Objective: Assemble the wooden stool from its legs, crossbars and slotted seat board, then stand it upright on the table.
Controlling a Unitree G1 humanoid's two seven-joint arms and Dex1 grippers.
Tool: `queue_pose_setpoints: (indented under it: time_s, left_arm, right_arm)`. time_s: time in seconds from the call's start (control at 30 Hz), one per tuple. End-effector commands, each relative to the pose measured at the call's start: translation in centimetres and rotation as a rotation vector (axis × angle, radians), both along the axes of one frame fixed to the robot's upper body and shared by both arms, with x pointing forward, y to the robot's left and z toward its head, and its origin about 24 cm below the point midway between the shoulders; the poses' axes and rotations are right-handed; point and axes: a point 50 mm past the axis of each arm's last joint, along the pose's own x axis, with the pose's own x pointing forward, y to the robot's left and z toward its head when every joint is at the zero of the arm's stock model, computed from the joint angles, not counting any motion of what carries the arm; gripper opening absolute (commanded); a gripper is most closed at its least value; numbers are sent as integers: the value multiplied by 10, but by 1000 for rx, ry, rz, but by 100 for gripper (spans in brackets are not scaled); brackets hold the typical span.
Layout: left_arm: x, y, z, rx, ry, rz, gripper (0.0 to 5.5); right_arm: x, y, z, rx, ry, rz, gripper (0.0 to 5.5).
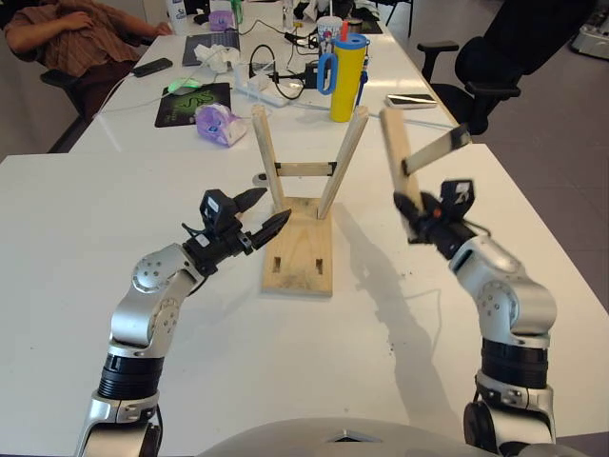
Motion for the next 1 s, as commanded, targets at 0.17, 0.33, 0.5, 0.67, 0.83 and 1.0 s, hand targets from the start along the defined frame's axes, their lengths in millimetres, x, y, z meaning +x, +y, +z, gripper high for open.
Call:
queue_pose_setpoints:
  time_s: [0.17, 0.33, 0.5, 0.67, 0.83, 1.0]
  left_arm:
    - [0, 0, 32, -251, 126, -234, 391]
    - [2, 3, 47, -403, 232, -369, 437]
    - [8, 6, 52, -460, 302, -444, 437]
    - [9, 5, 50, -452, 344, -493, 437]
    - [6, 4, 51, -435, 361, -536, 437]
    - [5, 3, 51, -435, 378, -565, 365]
  right_arm:
    - [1, 40, 64, 447, -143, 510, 204]
    - [-13, 59, 49, 530, 109, 847, 204]
    - [-21, 57, 45, 516, 201, 1003, 204]
    - [-27, 58, 41, 470, 259, 1091, 204]
    - [-35, 60, 35, 431, 303, 1155, 204]
    - [-38, 60, 32, 420, 318, 1187, 204]
